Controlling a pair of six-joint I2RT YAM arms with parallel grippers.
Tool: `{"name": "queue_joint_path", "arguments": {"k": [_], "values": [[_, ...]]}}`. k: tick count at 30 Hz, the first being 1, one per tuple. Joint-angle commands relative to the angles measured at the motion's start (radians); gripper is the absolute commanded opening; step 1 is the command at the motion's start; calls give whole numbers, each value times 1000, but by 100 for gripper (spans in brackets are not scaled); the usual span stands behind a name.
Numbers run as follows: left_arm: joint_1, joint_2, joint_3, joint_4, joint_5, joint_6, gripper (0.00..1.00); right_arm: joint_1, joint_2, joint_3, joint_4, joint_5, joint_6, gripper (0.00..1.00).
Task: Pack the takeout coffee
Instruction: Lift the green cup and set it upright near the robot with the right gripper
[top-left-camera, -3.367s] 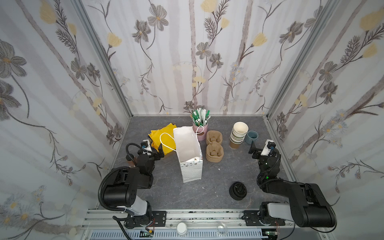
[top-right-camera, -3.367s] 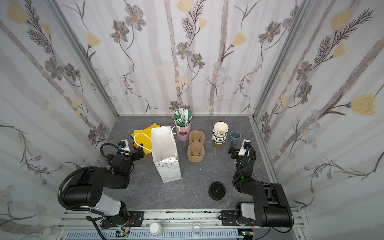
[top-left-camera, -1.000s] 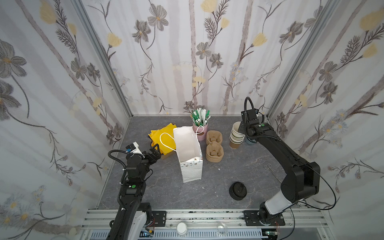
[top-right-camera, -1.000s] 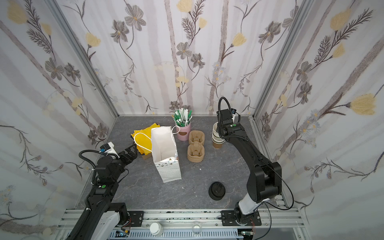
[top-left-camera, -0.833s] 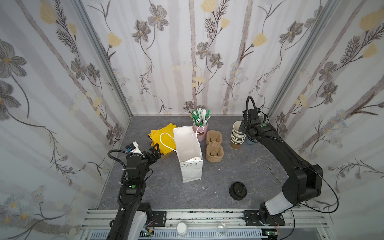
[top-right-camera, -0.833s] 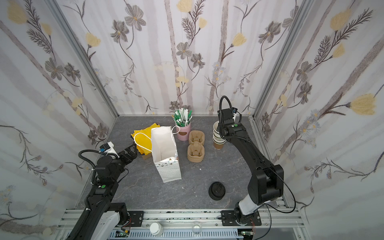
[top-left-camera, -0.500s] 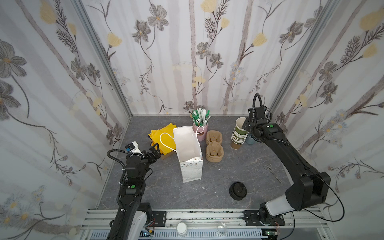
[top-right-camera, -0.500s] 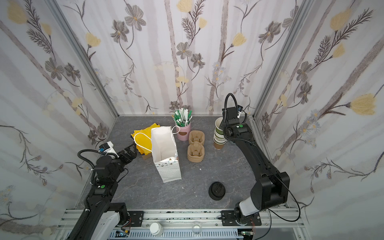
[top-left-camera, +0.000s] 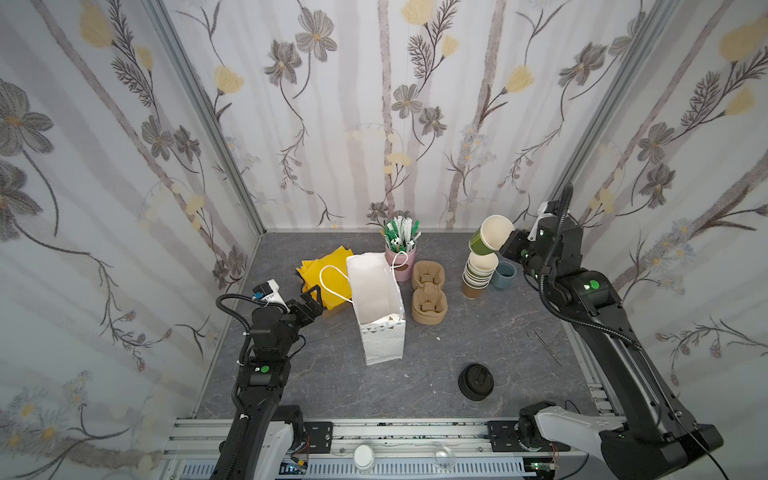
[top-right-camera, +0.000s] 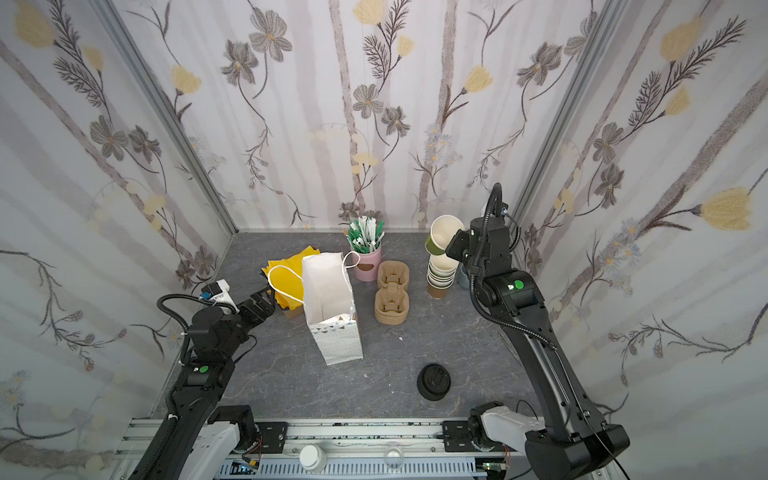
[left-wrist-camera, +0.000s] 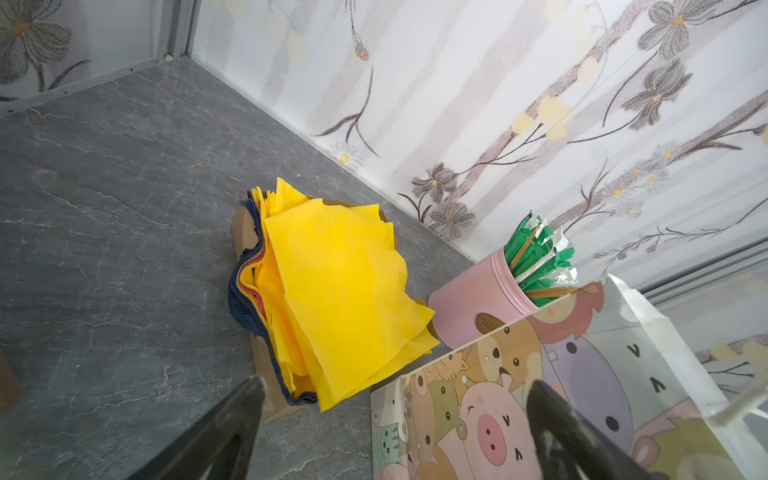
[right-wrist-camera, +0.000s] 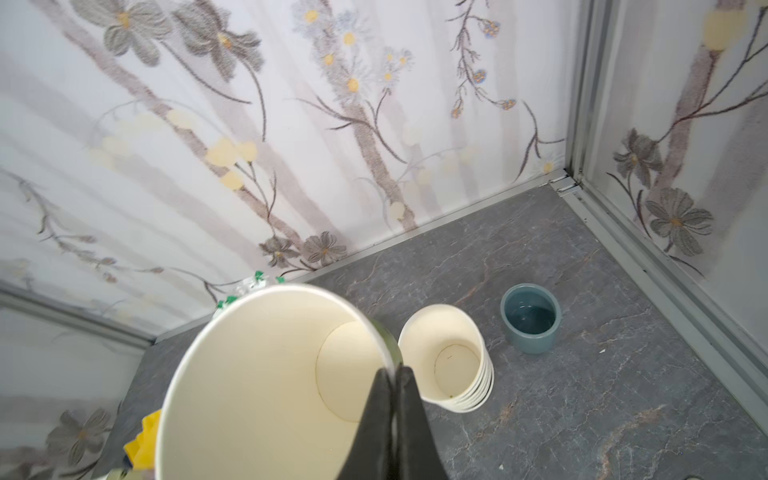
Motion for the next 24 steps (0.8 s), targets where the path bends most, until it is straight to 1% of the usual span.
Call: {"name": "queue_joint_path", "arguments": {"k": [1,4,7,10,12,14,19,24], "values": [[-8,-15,-1,-21,29,-25,100,64,-72,-62,-61,0,-46,0],[-47,-32,-28,-33,34,-61,100,156,-147,-146,-142,30,-24,0],[-132,-37,-53,-50,16,-92,98,274,-201,-244,-199,51,29,0],[-218,-30,-60,-85,-21,-111,97,415,-240,-353,-183,33,80,0],[-255,-39,-62,-115,-61,-130,97,516,-246,-416,-156,31,116,0],[-279,-62,-73,-129,-87,-154,97,587,-237,-471,-113,25,142,0],[-290,-123,-105,-174,-106,-188,97,688,-164,-565,-17,8,169,0],[-290,-161,-119,-214,-96,-205,97,732,-119,-633,72,-11,178,0]]}}
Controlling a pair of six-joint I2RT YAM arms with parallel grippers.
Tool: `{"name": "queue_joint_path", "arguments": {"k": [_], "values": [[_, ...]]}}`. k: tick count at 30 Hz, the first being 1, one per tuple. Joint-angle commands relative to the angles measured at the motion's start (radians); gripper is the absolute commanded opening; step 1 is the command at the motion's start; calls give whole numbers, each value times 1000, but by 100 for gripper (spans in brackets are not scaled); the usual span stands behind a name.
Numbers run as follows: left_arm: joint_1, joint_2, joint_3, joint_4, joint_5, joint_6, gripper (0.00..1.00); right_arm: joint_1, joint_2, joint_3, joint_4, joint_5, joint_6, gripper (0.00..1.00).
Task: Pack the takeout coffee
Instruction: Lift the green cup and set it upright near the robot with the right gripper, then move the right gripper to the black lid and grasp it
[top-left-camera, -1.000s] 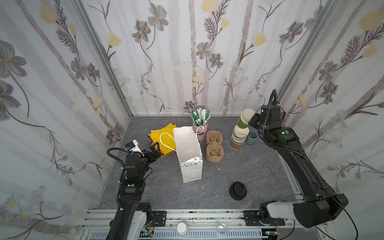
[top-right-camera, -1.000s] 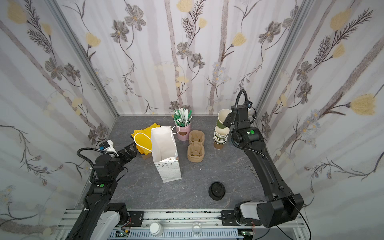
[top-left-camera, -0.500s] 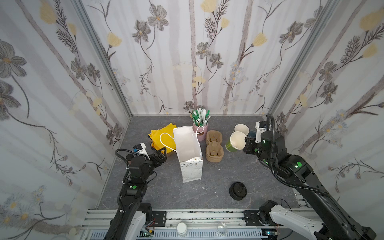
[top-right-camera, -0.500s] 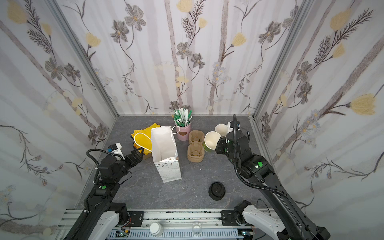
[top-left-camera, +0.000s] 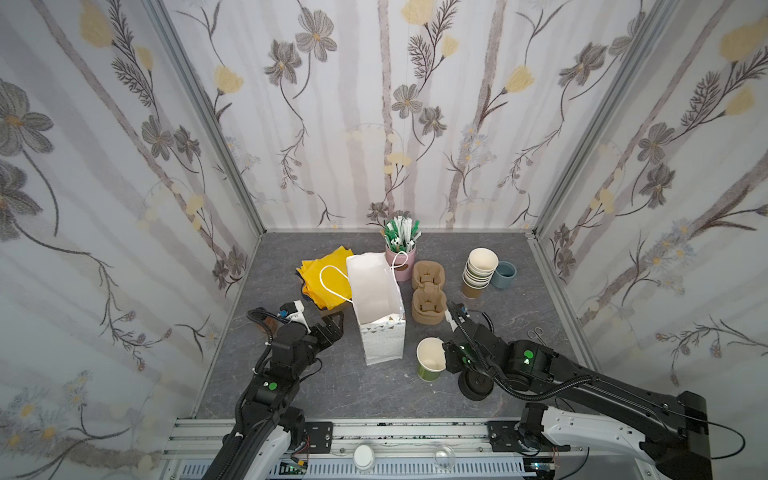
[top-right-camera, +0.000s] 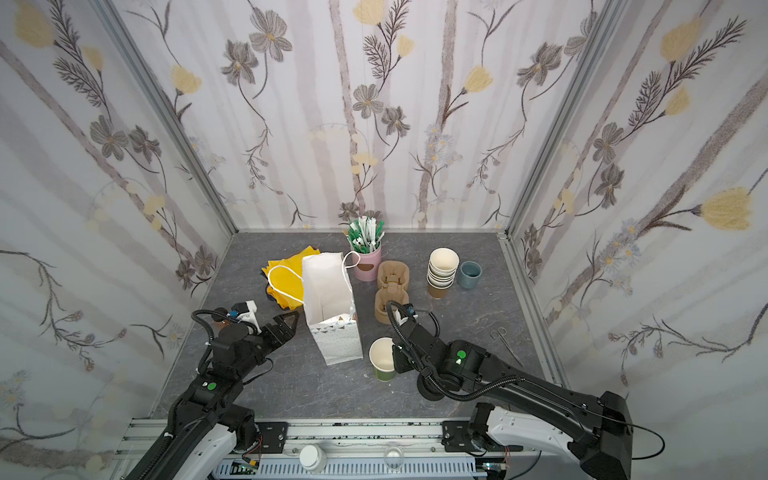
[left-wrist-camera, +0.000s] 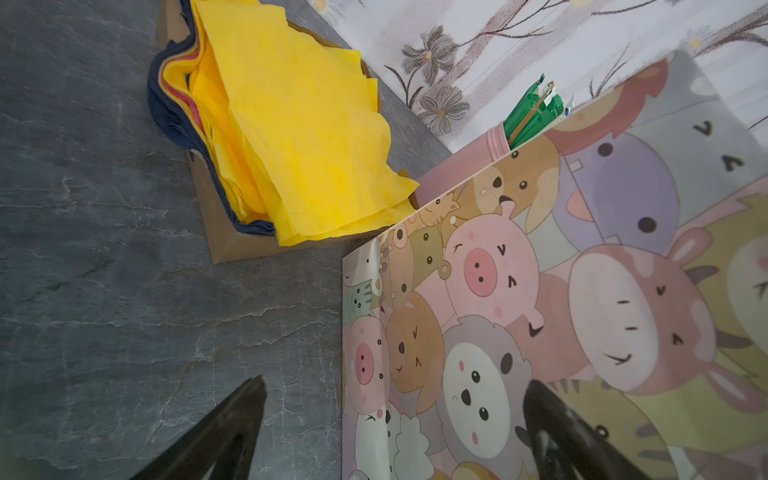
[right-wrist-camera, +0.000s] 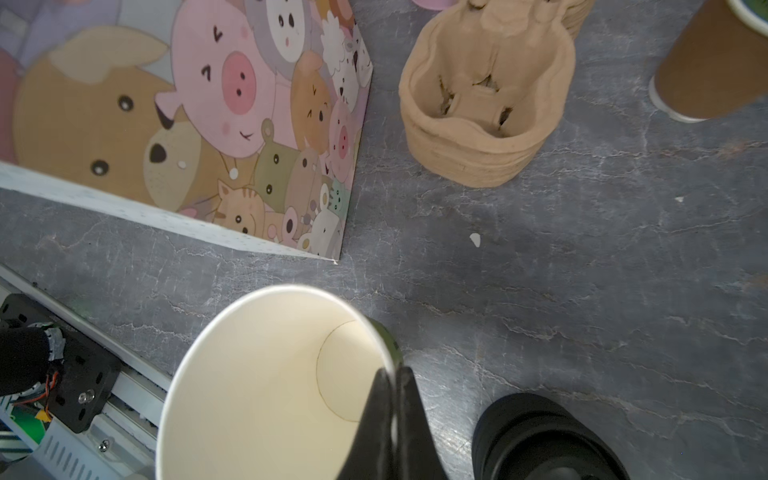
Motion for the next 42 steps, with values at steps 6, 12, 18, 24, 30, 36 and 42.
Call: {"name": "queue_joint_path", "arguments": {"k": [6,12,18,24,30,36,42], "values": [[1,-29,-11,-53,-2,-29,98,23,23,-87,163,-2,26,0],[0,-35,-11,-56,-3,-31,98,33,32,-109,189,6,16,0],[0,-44,-14,-59,-5,-35,98,42,50,-113,184,15,11,1],[-1,-52,-14,-63,-6,-35,98,52,60,-106,177,23,14,12],[0,-57,-7,-69,-3,-20,99,59,22,-88,152,26,21,37],[0,-58,12,-79,2,9,99,59,-68,-34,-51,153,189,55],[0,-75,-50,-79,-3,2,100,47,-111,13,-505,214,598,68]]}}
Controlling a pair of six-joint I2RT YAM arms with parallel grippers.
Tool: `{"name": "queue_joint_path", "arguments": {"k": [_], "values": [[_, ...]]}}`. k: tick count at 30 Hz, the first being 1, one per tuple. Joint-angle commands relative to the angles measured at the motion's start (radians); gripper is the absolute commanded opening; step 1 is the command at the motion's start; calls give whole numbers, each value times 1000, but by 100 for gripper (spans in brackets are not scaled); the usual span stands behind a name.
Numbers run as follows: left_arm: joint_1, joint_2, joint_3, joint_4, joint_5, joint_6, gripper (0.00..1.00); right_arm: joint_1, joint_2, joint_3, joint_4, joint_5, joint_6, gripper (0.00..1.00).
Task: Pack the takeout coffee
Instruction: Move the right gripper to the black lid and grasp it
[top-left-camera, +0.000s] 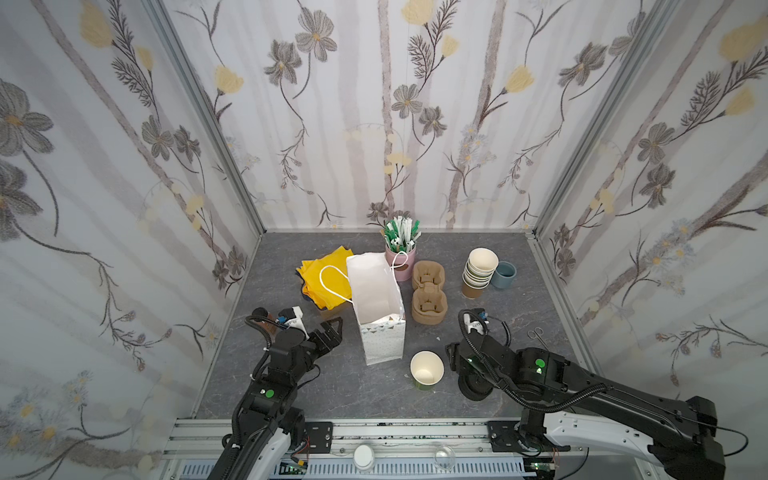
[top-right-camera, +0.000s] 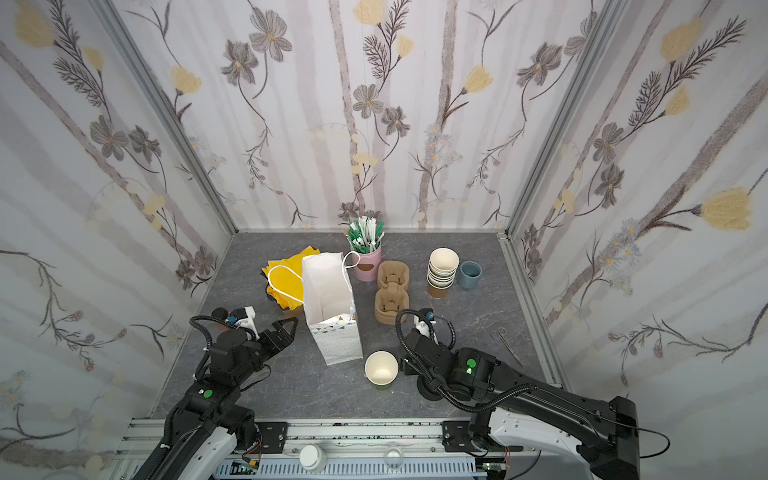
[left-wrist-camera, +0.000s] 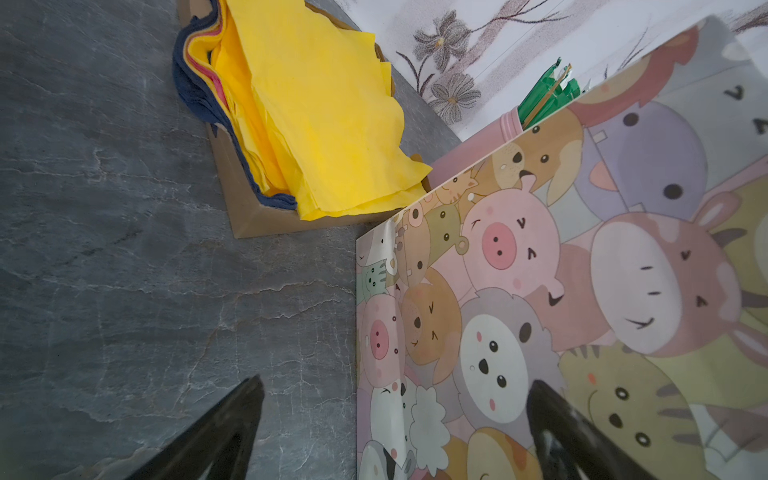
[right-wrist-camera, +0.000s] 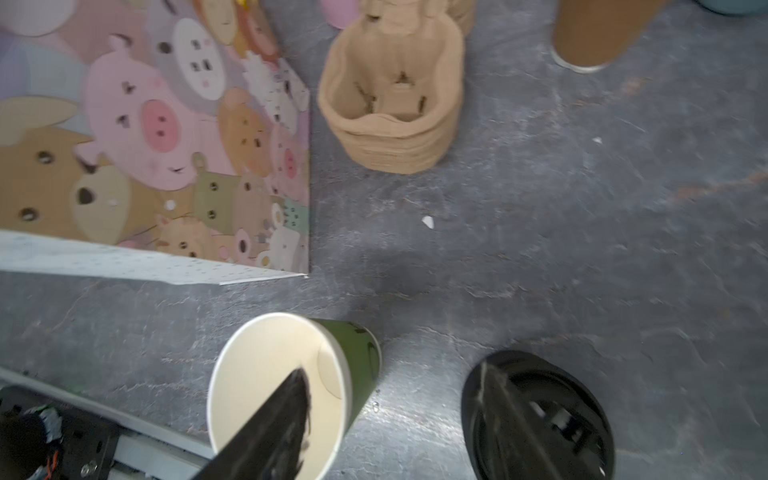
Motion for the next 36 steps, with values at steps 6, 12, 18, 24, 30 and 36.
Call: {"name": "queue_joint_path", "arguments": {"k": [6,12,18,24,30,36], "values": [[1,-36,-42,8,-22,-7,100,0,-23,-76,-302,-127,410,78],[1,-50,-42,7,-1,-10,100,-34,-213,-210,-123,-141,468,91],[1,-66,-47,7,-1,-15,100,-151,-346,-289,-73,-192,412,96],[0,-57,-38,7,-1,-13,100,-168,-243,-302,-35,-219,351,93],[1,-52,-32,7,1,-13,100,-181,-138,-272,-28,-195,307,84],[1,-50,-32,7,-1,-10,100,-190,-92,-260,-20,-203,284,82]]}}
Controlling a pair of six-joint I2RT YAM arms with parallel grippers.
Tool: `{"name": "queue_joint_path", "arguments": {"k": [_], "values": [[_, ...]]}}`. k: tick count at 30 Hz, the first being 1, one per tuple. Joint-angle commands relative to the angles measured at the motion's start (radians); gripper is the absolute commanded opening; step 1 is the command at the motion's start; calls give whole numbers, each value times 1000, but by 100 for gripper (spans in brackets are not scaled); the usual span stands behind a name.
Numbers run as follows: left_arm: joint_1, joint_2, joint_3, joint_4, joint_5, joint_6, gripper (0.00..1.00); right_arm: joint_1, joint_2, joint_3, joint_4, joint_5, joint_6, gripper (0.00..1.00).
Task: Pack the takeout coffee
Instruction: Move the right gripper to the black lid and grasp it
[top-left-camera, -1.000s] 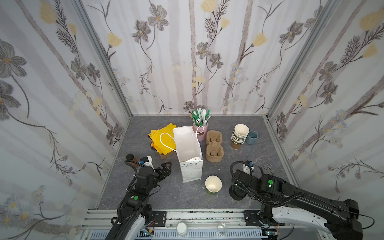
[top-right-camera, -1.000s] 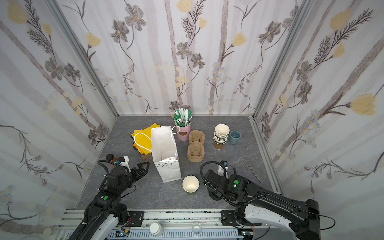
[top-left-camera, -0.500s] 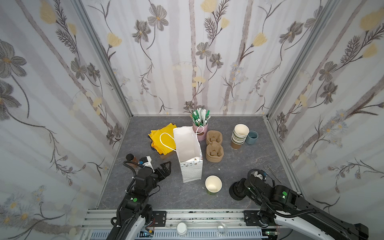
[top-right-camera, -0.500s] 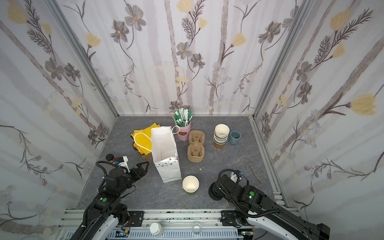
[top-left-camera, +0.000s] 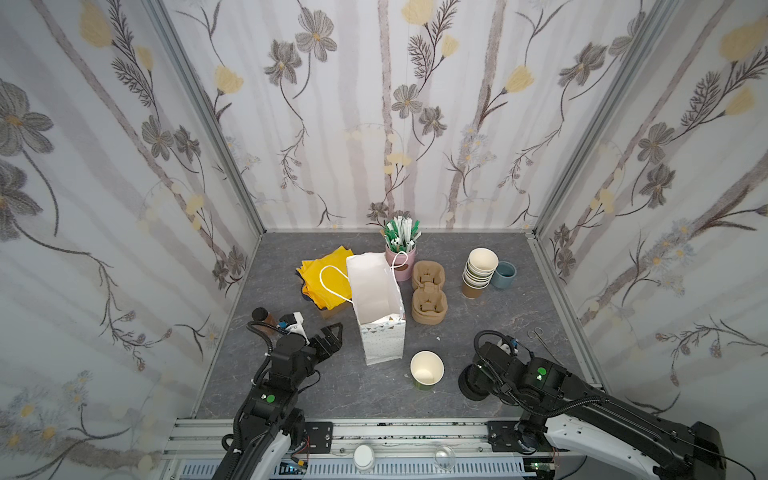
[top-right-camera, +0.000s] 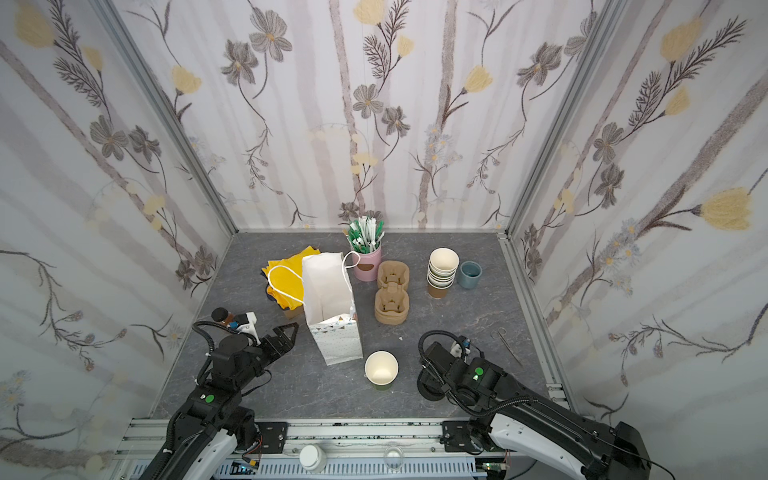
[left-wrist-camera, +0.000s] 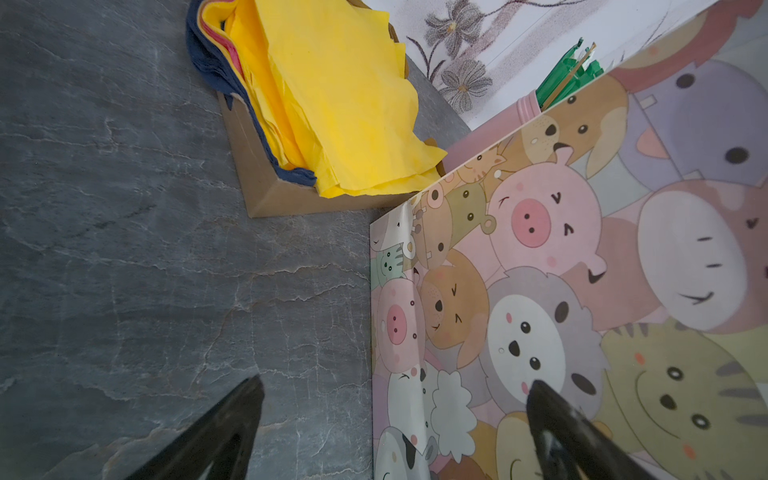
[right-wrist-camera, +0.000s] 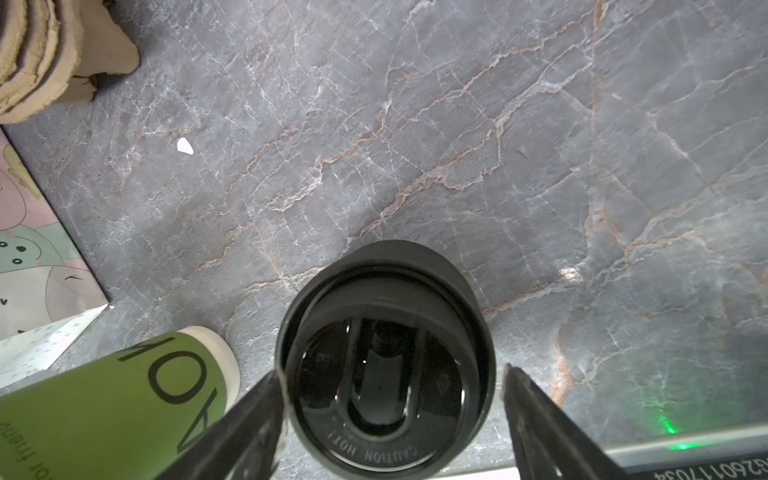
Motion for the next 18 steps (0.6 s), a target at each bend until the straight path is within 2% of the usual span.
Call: {"name": "queue_joint_path", "arguments": {"k": [1,8,18], "values": [[0,3,10,17,-5,-7,100,1,17,11,37,6,-14,83],[0,5,9,17,-5,-4,100,0,37,6,62,-24,-28,87],[0,4,9,16,-5,-5,100,0,68,11,62,-36,-31,76]]}}
